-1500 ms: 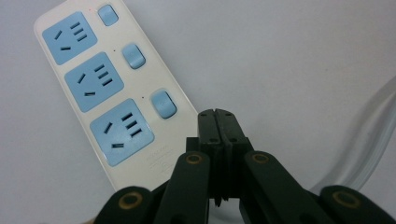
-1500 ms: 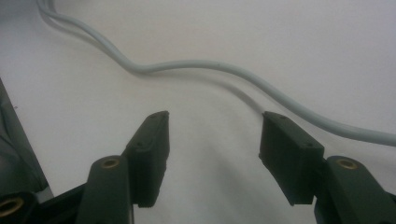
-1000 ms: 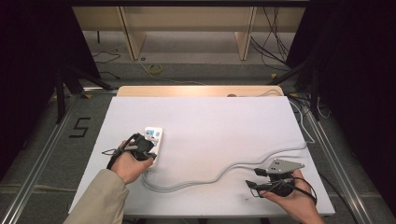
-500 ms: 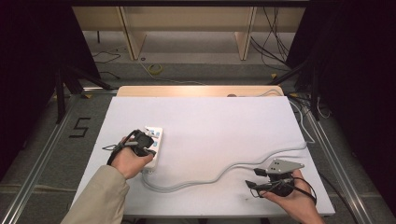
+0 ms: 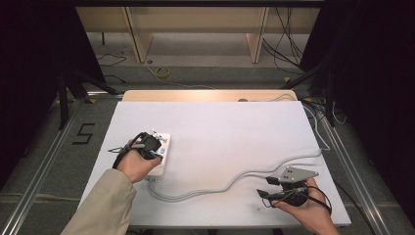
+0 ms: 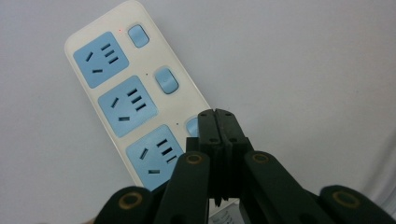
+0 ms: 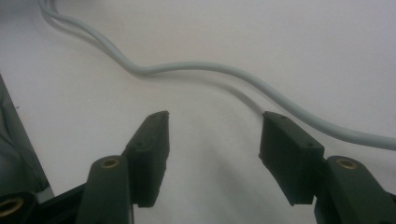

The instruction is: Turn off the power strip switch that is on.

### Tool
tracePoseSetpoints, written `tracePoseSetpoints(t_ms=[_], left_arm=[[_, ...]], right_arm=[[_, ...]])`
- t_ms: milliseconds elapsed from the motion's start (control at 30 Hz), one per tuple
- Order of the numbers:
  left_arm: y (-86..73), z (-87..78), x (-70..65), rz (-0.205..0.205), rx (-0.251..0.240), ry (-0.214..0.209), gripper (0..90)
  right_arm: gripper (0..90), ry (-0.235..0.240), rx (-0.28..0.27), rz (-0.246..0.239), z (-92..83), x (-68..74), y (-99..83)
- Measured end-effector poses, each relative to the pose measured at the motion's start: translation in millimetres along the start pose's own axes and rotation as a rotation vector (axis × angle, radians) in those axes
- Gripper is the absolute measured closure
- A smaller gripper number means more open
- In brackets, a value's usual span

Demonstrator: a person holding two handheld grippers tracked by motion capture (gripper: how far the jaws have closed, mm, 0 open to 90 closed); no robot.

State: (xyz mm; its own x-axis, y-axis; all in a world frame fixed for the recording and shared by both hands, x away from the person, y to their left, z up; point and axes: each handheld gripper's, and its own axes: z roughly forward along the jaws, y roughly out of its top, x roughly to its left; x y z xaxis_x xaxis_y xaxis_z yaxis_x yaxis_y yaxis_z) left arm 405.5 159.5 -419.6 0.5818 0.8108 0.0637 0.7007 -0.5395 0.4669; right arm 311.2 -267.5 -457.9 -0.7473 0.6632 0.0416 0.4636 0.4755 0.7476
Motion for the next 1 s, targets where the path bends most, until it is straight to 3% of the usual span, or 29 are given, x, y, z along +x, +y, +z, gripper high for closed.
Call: tracePoseSetpoints(t_ms=[1000], left_arm=[[15.9,5.8,12.4,-0.017,0.034,0.006,89.9]], right_arm=[[43.2,0.001,0.0,0.002,0.0,-0.1,0.2]])
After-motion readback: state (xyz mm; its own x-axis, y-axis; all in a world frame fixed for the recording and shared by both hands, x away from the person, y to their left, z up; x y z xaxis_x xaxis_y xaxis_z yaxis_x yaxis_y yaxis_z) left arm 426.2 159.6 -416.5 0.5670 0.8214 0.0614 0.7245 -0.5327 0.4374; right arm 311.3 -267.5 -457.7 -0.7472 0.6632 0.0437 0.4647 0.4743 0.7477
